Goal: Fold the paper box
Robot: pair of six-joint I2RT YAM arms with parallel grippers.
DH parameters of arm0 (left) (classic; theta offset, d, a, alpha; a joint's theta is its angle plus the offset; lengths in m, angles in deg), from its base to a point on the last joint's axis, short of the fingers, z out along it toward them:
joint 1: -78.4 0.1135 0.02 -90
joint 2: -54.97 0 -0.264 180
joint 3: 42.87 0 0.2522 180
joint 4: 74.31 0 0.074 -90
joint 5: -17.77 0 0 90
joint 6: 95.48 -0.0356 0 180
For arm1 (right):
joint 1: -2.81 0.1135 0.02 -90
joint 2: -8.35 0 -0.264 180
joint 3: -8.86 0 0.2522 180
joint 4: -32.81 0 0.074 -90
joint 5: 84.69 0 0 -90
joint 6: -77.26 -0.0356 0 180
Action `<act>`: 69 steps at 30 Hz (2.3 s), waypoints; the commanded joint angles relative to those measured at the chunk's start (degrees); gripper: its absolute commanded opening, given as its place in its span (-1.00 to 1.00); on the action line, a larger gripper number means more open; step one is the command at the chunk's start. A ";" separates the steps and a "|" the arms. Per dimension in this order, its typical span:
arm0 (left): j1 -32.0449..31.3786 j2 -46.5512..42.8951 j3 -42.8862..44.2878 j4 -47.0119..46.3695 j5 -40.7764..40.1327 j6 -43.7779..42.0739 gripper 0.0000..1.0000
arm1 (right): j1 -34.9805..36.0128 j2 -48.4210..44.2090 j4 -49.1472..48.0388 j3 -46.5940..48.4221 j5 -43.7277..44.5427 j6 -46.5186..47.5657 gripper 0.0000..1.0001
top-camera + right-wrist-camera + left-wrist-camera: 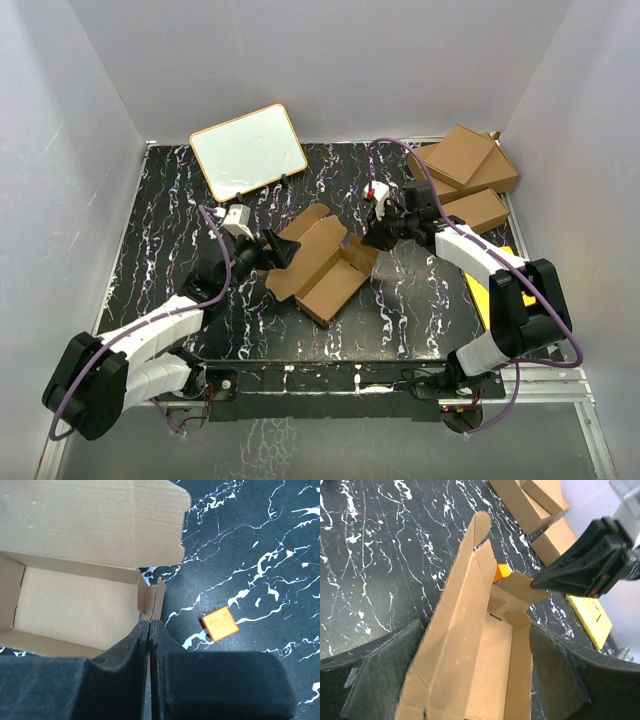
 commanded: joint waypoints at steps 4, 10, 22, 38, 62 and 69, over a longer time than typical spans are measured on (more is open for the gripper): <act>9.35 -3.49 11.24 23.57 12.77 2.73 0.79 | 0.00 -0.24 -3.69 -0.74 -1.87 2.01 -0.84; 17.24 5.93 28.05 48.21 20.89 -4.93 0.91 | 0.01 0.21 -3.68 -0.87 -2.65 2.09 -0.85; 26.91 24.02 30.58 54.01 37.93 -9.62 0.70 | 0.01 0.95 -3.60 -0.79 -3.91 1.59 -0.85; 27.51 29.86 20.21 39.83 53.61 -5.85 0.47 | 0.01 0.82 -3.60 -0.83 -4.65 1.32 -0.84; 23.74 20.89 22.73 38.83 46.88 -7.63 -1.00 | 0.01 -0.72 -3.69 0.11 -6.75 0.55 -0.84; 18.12 16.24 28.02 42.71 35.54 -15.10 -1.00 | 0.01 -1.44 -3.60 1.79 -7.14 1.03 -0.84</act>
